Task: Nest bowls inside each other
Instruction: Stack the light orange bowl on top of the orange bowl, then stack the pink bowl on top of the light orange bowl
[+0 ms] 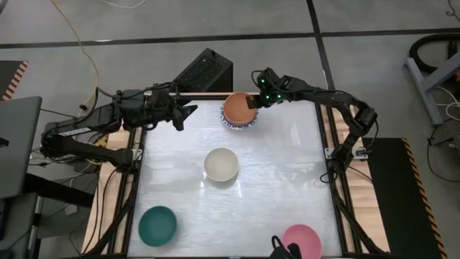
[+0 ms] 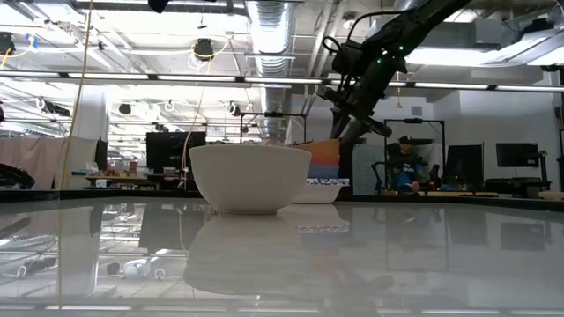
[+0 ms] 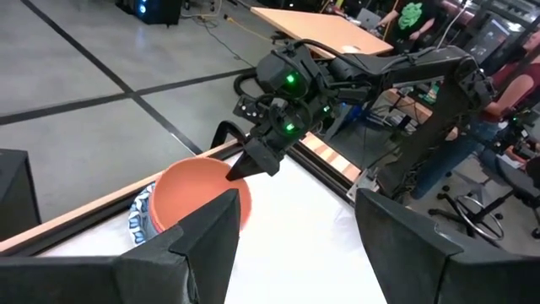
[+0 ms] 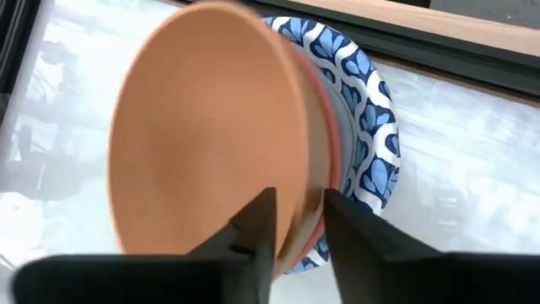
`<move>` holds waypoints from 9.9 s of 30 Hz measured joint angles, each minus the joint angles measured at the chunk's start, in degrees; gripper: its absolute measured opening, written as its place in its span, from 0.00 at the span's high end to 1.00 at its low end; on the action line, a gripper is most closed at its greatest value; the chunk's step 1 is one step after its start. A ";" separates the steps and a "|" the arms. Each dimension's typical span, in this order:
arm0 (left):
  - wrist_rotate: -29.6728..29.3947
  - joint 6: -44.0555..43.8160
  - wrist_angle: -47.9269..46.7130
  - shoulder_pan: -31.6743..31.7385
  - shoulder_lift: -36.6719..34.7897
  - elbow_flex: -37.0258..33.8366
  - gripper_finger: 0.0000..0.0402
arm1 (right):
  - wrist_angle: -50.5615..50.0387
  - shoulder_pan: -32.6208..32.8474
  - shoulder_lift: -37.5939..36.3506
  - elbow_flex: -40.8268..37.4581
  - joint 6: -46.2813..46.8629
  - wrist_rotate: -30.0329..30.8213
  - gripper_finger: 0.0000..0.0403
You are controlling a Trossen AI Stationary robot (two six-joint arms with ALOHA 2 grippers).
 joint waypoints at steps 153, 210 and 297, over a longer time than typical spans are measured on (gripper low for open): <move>3.86 7.98 -9.88 -0.01 -3.77 -0.04 0.44 | -24.61 5.84 -17.85 5.36 3.88 1.30 0.99; 5.64 5.03 -13.90 -0.01 -2.99 0.02 0.44 | -25.48 -5.16 13.27 27.15 -7.60 -13.64 0.99; 5.51 3.69 -16.52 -0.02 -3.06 -0.04 0.44 | -28.61 -1.33 15.76 27.15 -18.07 -4.10 0.37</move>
